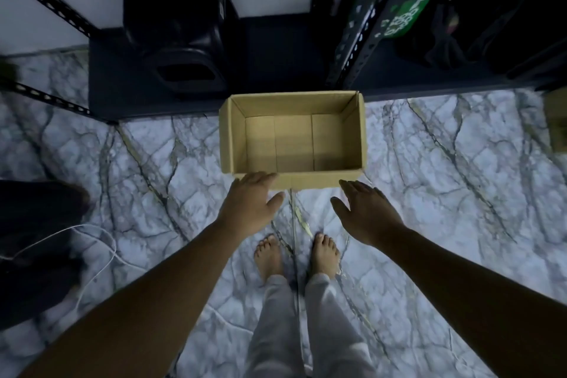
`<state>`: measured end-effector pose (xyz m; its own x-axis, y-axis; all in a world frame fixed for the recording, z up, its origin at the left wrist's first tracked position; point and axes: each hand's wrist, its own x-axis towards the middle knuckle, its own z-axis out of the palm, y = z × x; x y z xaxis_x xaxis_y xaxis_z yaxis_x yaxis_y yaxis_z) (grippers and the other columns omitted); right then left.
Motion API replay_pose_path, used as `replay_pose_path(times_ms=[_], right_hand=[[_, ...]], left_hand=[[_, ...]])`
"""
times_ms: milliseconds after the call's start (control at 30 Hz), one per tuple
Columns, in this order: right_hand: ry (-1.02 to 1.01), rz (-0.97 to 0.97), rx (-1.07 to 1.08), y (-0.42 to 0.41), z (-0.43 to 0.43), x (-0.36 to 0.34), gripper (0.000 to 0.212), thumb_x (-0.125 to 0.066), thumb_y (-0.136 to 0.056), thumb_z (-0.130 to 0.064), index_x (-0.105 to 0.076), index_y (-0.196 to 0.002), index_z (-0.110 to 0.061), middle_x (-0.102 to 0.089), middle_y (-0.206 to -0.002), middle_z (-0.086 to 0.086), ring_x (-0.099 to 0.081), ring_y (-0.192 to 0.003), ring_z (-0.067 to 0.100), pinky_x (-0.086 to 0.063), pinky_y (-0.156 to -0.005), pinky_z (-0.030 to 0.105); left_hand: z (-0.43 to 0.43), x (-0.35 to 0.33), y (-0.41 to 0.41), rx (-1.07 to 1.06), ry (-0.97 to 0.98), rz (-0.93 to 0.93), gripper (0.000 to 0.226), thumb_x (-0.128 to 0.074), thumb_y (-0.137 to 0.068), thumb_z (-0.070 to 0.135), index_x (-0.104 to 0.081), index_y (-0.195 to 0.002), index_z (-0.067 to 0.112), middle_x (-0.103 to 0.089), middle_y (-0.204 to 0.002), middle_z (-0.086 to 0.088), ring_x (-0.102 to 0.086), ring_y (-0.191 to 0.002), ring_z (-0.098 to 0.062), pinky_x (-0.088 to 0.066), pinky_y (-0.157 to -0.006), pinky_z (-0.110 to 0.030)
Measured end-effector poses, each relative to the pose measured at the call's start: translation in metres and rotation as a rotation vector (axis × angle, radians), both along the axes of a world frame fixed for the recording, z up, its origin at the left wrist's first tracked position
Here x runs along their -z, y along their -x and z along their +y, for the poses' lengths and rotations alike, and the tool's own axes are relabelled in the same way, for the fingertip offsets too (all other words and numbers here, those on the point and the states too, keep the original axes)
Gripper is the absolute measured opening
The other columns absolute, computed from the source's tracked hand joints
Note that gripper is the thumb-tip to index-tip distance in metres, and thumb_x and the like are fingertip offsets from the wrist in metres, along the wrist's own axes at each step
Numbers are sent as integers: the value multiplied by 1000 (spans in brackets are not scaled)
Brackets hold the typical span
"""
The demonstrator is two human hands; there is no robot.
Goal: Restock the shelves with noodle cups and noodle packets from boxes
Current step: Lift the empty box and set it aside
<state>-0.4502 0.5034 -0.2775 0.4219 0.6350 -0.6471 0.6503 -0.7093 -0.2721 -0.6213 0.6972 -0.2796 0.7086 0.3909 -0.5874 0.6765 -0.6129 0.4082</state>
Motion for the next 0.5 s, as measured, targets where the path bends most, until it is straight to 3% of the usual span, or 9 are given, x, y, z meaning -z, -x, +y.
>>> replay_pose_path(times_ms=[233, 500], right_hand=[[-9, 10, 63, 43, -39, -117, 60, -33, -107, -46, -37, -153, -10, -49, -152, 10, -44, -140, 27, -33, -116, 42], [-30, 21, 244, 71, -77, -202, 60, -31, -106, -51, -42, -152, -15, -43, -159, 6, -37, -147, 23, -27, -120, 45]], left_hand=[[-45, -107, 17, 35, 39, -26, 58, -52, -105, 43, -44, -155, 14, -48, -155, -7, -40, -145, -24, -33, -118, -42], [-60, -190, 19, 265, 49, 65, 66, -46, -101, 55, -41, -156, 20, -42, -160, -3, -38, -147, -22, -31, -119, -44]])
